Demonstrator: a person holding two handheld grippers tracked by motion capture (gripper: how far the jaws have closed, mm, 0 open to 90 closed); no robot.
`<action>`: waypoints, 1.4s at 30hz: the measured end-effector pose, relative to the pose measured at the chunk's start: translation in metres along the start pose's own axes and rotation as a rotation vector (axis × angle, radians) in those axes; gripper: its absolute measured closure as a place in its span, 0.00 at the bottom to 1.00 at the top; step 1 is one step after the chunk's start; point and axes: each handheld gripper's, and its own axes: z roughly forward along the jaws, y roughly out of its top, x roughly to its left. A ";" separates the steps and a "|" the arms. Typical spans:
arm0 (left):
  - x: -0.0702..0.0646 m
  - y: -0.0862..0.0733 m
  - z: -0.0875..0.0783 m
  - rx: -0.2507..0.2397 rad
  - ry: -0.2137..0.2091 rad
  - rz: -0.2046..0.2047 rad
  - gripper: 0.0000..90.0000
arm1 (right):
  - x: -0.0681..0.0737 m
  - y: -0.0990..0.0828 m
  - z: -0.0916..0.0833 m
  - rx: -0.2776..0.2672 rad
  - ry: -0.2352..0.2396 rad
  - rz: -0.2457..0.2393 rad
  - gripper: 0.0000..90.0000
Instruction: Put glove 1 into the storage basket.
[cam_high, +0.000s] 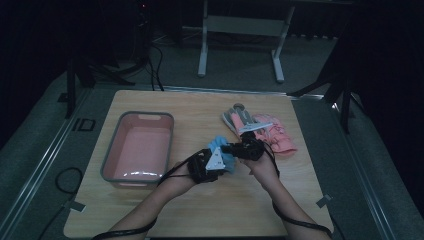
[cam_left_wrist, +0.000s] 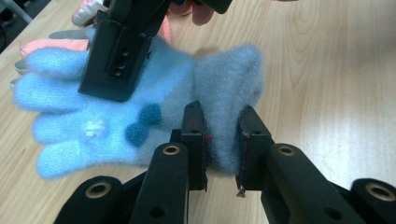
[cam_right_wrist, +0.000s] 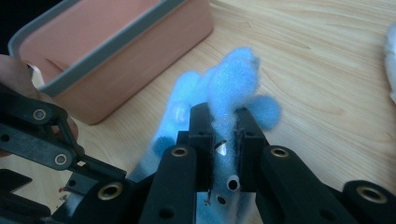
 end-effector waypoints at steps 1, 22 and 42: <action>0.001 0.000 -0.002 0.000 0.001 -0.003 0.86 | 0.002 0.002 0.001 0.001 -0.002 -0.004 0.90; 0.020 -0.019 -0.051 0.021 0.080 -0.041 0.86 | 0.038 0.047 0.026 -0.017 0.055 -0.044 0.93; 0.038 -0.057 -0.106 0.056 0.195 -0.109 0.86 | 0.083 0.095 0.072 -0.010 0.122 -0.117 0.93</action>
